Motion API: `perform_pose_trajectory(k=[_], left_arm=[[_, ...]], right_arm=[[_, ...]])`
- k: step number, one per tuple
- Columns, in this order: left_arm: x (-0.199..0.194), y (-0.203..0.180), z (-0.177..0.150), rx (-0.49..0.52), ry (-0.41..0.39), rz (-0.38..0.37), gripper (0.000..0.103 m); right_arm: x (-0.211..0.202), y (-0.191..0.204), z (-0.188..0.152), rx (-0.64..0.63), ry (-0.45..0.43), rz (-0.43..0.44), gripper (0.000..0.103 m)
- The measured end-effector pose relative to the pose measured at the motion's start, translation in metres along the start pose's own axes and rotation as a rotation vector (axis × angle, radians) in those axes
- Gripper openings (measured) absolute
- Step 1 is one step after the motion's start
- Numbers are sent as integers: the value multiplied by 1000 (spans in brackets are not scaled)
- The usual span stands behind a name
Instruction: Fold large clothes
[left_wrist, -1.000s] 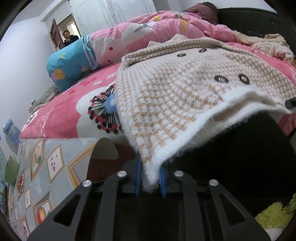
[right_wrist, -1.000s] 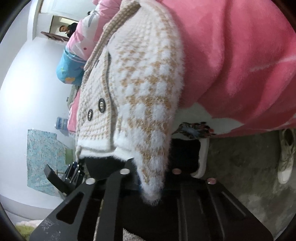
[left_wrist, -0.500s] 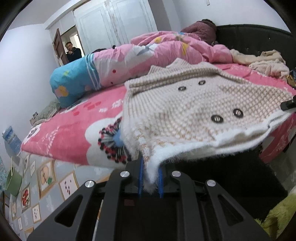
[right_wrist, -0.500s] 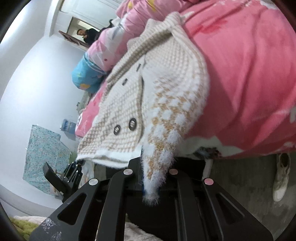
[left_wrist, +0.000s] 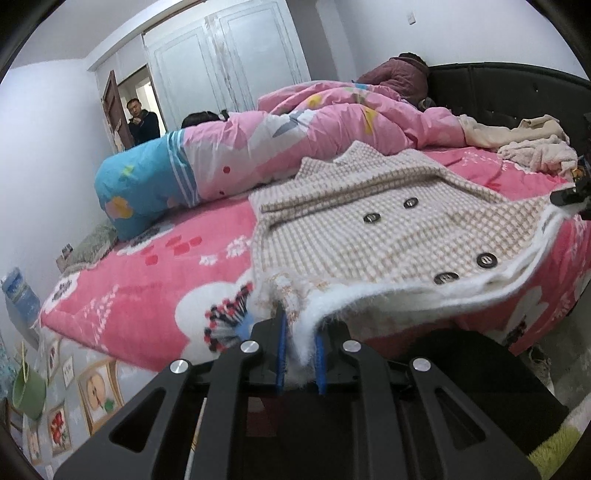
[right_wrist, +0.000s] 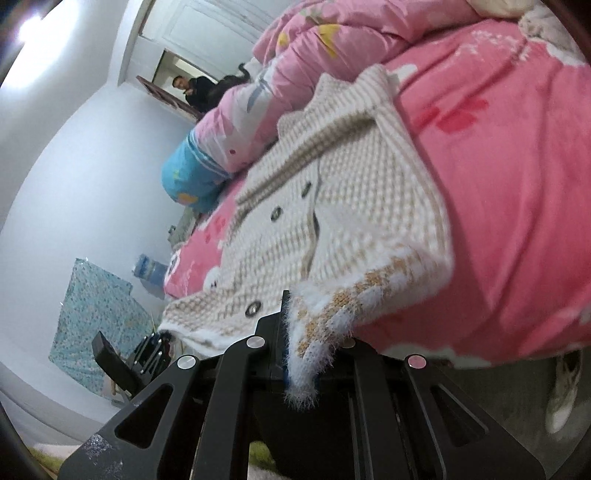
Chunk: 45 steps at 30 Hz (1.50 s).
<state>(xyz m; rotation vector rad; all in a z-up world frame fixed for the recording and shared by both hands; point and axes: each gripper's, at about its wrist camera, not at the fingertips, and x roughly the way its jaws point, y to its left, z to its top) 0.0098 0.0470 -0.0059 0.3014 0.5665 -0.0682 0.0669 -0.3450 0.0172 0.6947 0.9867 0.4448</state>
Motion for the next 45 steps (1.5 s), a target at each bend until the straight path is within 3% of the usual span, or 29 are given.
perform_pose_trajectory(k=[13,25,29,31,33,35,36,37,38,39,42,45], left_arm=[[43,19,39,14,21,-19,12],[149,59,97,-67,182,-116,12],[192,63,103,-93,257,-157,21],[210,67,103,-96,302,-170,54],[215,80,106,-120,303,-159,64],[208,97,109,-164,294,-158,64],[200,105,109,-190,284,-158,65],[189,113,108,-215,271,-167,65],[179,119,106,-234,261,-175,65],[168,123,103,-254,251,-178,65],[135,124,82,-300,238,-210,65],[106,105,54,-328,210,-255,65]], right_arm=[[24,16,60,-17,-2,4,8],[82,-9,153,61,9,19,8],[117,-42,172,134,39,-20,10],[134,-64,176,196,71,-24,15],[146,-85,177,268,117,12,16],[145,-94,178,312,139,62,20],[137,-94,180,311,127,96,34],[127,-91,182,293,99,95,65],[111,-86,185,265,47,78,77],[96,-82,187,235,4,70,81],[56,-69,185,181,-63,19,81],[32,-31,159,17,-94,-67,76]])
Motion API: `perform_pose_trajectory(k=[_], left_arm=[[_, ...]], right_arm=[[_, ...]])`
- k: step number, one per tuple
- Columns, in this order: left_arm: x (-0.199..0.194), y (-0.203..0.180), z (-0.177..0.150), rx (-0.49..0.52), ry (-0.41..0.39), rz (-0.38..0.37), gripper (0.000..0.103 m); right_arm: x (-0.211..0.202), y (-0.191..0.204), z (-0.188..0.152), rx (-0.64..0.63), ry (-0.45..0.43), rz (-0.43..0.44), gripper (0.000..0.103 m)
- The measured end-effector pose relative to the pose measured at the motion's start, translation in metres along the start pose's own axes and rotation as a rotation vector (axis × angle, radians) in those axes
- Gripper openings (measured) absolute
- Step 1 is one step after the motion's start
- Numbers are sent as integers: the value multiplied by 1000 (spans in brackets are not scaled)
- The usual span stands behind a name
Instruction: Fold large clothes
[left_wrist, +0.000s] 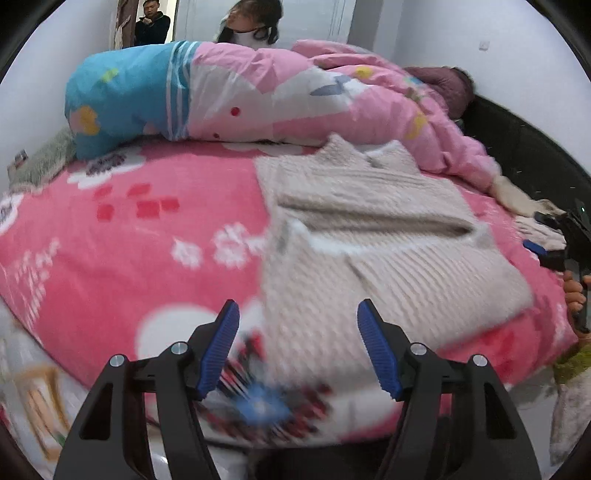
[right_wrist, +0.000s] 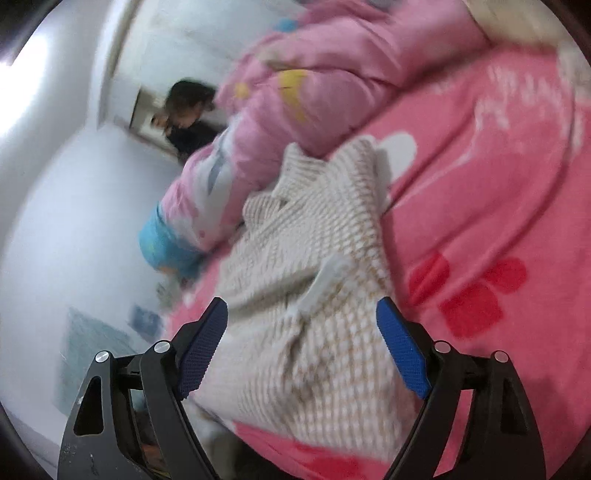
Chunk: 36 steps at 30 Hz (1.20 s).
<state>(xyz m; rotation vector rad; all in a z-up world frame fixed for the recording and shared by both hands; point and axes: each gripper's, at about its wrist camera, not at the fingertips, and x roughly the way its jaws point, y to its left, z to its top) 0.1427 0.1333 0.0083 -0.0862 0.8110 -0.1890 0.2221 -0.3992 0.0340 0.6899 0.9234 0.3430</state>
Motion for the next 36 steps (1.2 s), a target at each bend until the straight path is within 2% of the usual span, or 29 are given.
perform_pose_trajectory(k=[3,4,7,9,11,13,16,17,19,21,25,28,32,36], left_arm=[[-1,-26,-24,38,-37,-2,65],[4,-34,-25,51,-37,-7,65],[27,-57,-16,87,-37,-34,65],[50,-65,-11,107,-15,24,65],[81,-62,-13,103,60,85,66],[101,-54,-17,82,112,95,66],[88,-54,-18,92,78,93,66],[81,-53,-18,87,69,85,66],[68,-49,-22,76,49,67,66],[57,-45,-29,66,40,66,66],[38,-38,-54,27,34,19,67],[33,-35,-73,4,37,-25,73],[48,-28,-87,-56,79,-69,73],[61,-13,-82,-151,33,-119,75]], right_arm=[[14,52,-43,-225,68,-91,59],[24,64,-53,-282,95,-109,51],[67,102,-80,-429,167,-127,41],[92,112,-91,-467,206,-114,39],[128,109,-101,-534,228,-221,38],[151,93,-105,-505,291,-254,38],[132,97,-99,-474,270,-264,40],[121,102,-100,-493,248,-279,44],[101,103,-101,-501,214,-280,58],[79,97,-107,-478,188,-276,62],[37,67,-122,-346,156,-245,72],[13,44,-134,-243,119,-245,79],[-5,1,-146,-91,112,-231,81],[-3,-24,-139,2,79,-155,81]])
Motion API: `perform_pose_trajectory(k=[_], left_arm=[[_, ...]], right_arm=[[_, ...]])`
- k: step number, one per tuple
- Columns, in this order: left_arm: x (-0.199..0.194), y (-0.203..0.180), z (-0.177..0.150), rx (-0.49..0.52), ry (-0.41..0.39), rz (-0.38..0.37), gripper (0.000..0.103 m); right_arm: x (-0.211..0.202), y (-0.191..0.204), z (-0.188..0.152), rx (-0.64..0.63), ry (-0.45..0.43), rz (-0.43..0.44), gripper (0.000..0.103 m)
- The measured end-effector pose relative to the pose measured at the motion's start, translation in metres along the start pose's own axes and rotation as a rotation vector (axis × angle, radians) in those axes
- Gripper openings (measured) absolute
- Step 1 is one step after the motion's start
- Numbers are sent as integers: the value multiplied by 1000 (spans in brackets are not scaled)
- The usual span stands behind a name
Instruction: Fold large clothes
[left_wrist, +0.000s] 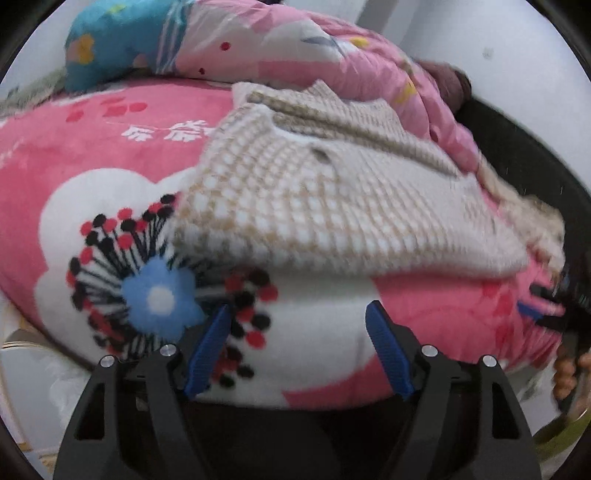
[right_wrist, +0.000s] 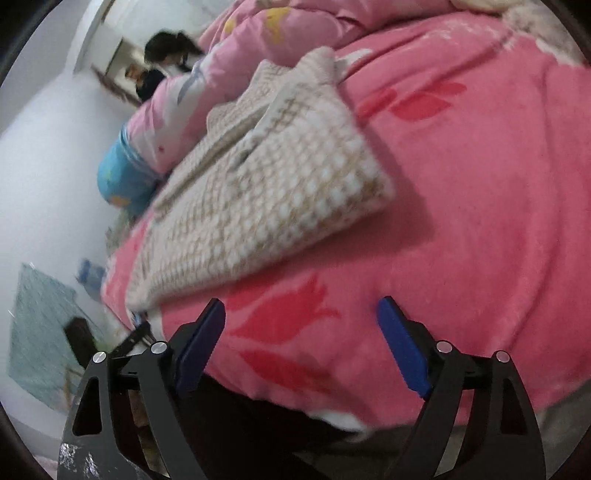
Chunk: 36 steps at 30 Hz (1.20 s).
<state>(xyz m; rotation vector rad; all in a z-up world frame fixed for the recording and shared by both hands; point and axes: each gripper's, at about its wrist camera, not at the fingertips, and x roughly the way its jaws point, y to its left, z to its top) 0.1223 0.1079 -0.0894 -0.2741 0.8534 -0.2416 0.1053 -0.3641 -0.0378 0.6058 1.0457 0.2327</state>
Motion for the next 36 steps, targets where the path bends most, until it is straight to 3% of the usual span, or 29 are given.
perform_pose_trajectory(k=[9,14,18,20,23,26,30,33,36], left_arm=[[-15,14,20,-121,-131,-146,80],[-4,34,25,-265,-151,-201,80],[2,44,30,-355,-192,-219,80],[6,42,36,-368,-201,-180,78],[10,35,43,-334,-208,-74,67],[15,24,51,-258,-204,67,48],[12,11,55,-129,-209,186,21],[0,-11,60,1,-238,266,15],[-18,-31,67,93,-284,298,14]], right_arm=[[11,-18,35,110,-96,126,83],[10,-6,25,101,-96,125,82],[18,-12,25,120,-122,83,71],[19,-19,29,144,-149,78,64],[27,-21,38,148,-182,48,54],[33,-10,40,89,-206,-38,45],[22,12,40,-28,-226,-144,15],[8,35,41,-124,-262,-210,11],[-5,48,41,-163,-283,-223,9]])
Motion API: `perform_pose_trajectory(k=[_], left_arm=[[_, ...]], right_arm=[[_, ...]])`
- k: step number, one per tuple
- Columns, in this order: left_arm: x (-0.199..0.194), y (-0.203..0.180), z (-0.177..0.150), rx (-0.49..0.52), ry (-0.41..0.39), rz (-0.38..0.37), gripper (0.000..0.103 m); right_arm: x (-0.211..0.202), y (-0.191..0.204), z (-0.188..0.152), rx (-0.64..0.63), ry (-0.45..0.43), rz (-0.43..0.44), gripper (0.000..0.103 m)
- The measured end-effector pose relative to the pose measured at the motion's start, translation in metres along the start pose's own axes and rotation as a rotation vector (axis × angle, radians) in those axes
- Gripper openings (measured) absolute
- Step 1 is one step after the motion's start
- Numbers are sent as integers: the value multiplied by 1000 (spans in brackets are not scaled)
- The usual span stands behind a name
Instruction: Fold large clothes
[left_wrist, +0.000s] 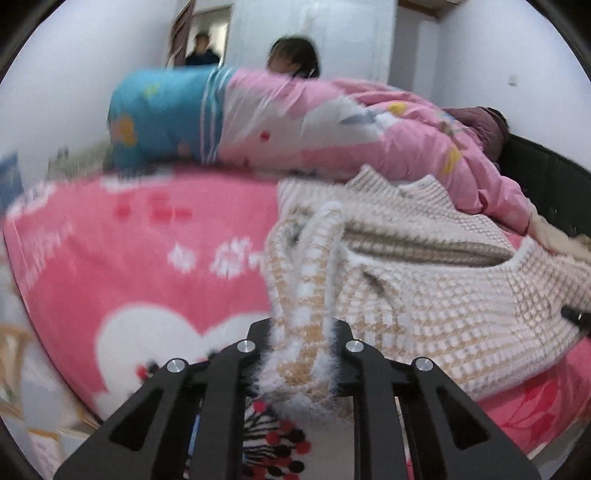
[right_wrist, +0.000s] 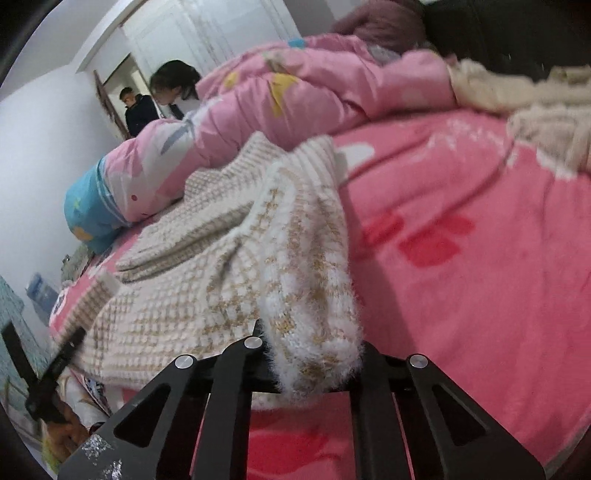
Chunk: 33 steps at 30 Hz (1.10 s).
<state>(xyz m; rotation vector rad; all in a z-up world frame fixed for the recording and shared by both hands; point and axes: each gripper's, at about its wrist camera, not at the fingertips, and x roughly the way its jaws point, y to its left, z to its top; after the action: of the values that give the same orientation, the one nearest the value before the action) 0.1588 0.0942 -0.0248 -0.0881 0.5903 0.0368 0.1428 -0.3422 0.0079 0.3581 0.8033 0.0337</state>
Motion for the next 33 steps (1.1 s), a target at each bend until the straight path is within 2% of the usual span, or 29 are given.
perform_pose_trajectory(k=[6,9,11,14,15,16,17,18,19,20,21,22,25,27,29,31,33], left_arm=[[-46,-2,17,63,-37,-38,13],[-71,10,11,67,12,-65,13],[-79,23,1,41,67,-80,14],[-60,38,-19,10,196,-81,23],[-47,44,-28,-5,255,-75,28],[-37,49,-35,-19,303,-68,29],[-33,53,-38,-23,327,-57,31],[-33,57,-38,-28,335,-45,38],[-37,61,-36,-35,326,-40,47],[-46,67,-31,-47,289,-34,51],[-56,73,-24,-53,249,-21,59],[-64,77,-15,-54,216,-9,61],[-69,78,11,-51,184,-12,62],[-64,71,36,-32,165,-39,64],[-53,59,55,-14,171,-65,67],[-33,44,77,-2,208,-139,72],[-10,30,92,6,242,-195,75]], right_arm=[[-50,-2,-11,-7,-9,36,8],[-80,-14,-36,61,40,100,9],[-82,-21,-50,128,88,149,10],[-64,-49,-77,236,211,201,24],[-55,-60,-83,268,250,177,42],[-49,-69,-86,290,278,145,52],[-46,-81,-88,312,297,114,54],[-46,-90,-87,338,311,122,61],[-50,-97,-86,362,313,149,66],[-59,-104,-82,377,290,164,67],[-68,-107,-76,368,256,146,73],[-76,-109,-69,348,229,116,79],[-85,-106,-42,298,188,53,80],[-83,-94,-23,259,165,64,80],[-71,-69,4,173,156,81,82],[-53,-41,27,90,161,98,90],[-31,-12,47,-2,187,134,90]])
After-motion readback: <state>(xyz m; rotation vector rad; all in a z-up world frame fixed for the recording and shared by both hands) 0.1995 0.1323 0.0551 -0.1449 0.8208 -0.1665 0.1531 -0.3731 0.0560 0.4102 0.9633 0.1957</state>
